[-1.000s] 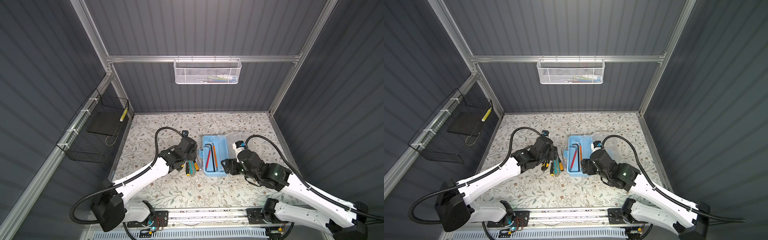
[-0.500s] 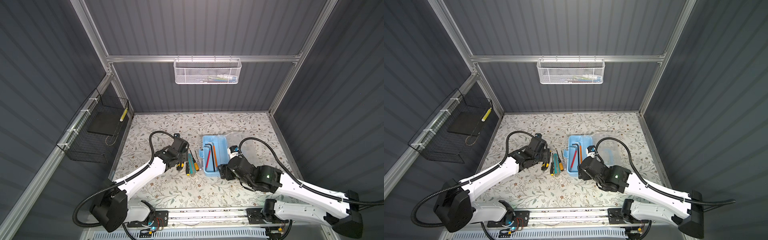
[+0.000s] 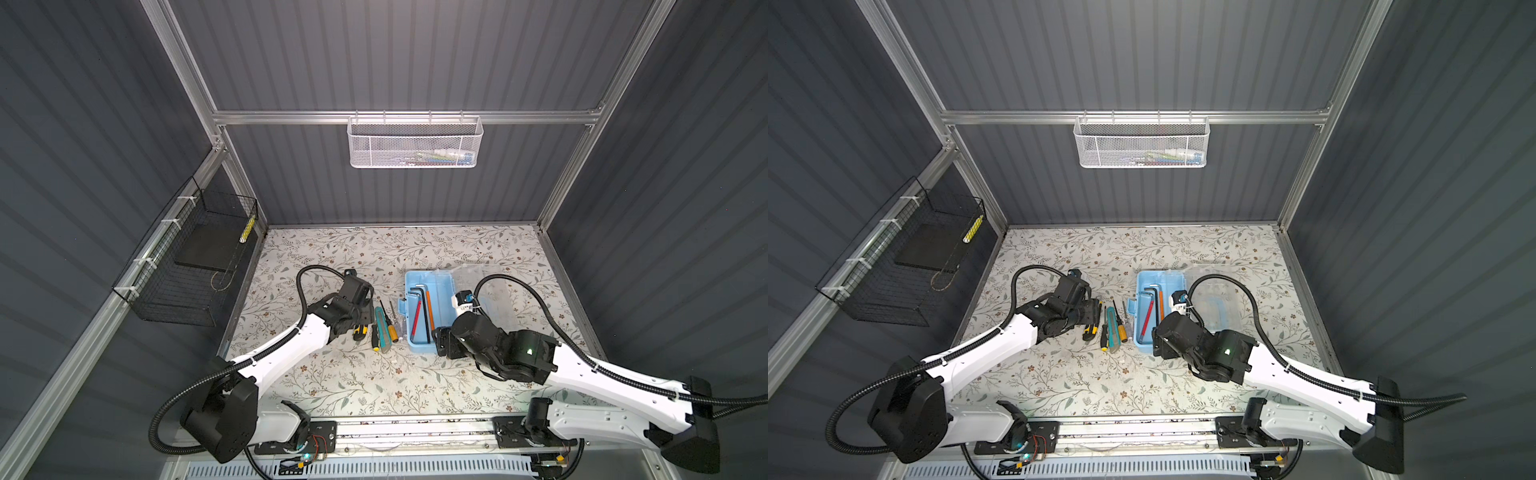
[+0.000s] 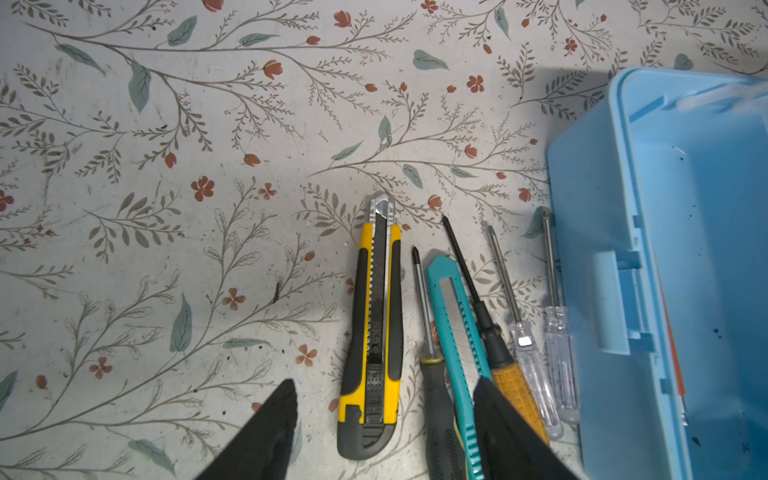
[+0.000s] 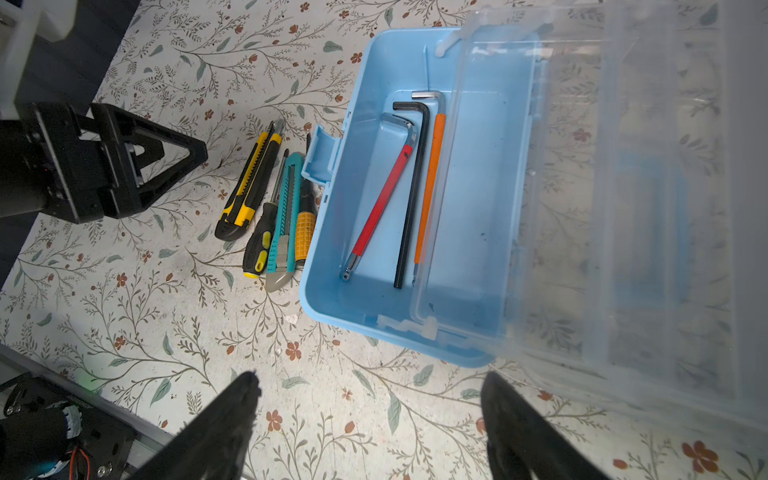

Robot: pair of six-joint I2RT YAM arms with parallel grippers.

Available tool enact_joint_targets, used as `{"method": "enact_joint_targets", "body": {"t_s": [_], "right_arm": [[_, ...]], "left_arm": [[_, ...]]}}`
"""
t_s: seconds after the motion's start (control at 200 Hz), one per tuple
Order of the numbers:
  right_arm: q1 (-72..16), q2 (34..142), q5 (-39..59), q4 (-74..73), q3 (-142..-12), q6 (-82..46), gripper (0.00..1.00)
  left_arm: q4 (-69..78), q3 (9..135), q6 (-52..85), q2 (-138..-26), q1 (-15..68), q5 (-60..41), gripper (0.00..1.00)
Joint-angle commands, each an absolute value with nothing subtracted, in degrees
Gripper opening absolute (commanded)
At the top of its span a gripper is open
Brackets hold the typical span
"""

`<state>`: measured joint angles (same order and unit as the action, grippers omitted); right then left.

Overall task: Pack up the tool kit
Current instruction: 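Move the left gripper back over the yellow utility knife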

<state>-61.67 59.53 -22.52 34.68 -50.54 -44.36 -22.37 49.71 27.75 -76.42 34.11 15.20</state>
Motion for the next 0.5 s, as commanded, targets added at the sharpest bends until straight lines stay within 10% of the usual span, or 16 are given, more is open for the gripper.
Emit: {"method": "enact_joint_targets", "body": {"t_s": [0.0,0.495], "right_arm": [[-62.0,59.7,-24.3,34.4,-49.8,-44.4,0.85],[-61.8,61.3,-24.1,32.4,-48.4,-44.3,0.86]], "left_arm": [[-21.6,49.2,26.3,-76.9,33.0,13.3,0.69],[-20.1,47.8,25.5,-78.8,29.4,12.9,0.69]]}}
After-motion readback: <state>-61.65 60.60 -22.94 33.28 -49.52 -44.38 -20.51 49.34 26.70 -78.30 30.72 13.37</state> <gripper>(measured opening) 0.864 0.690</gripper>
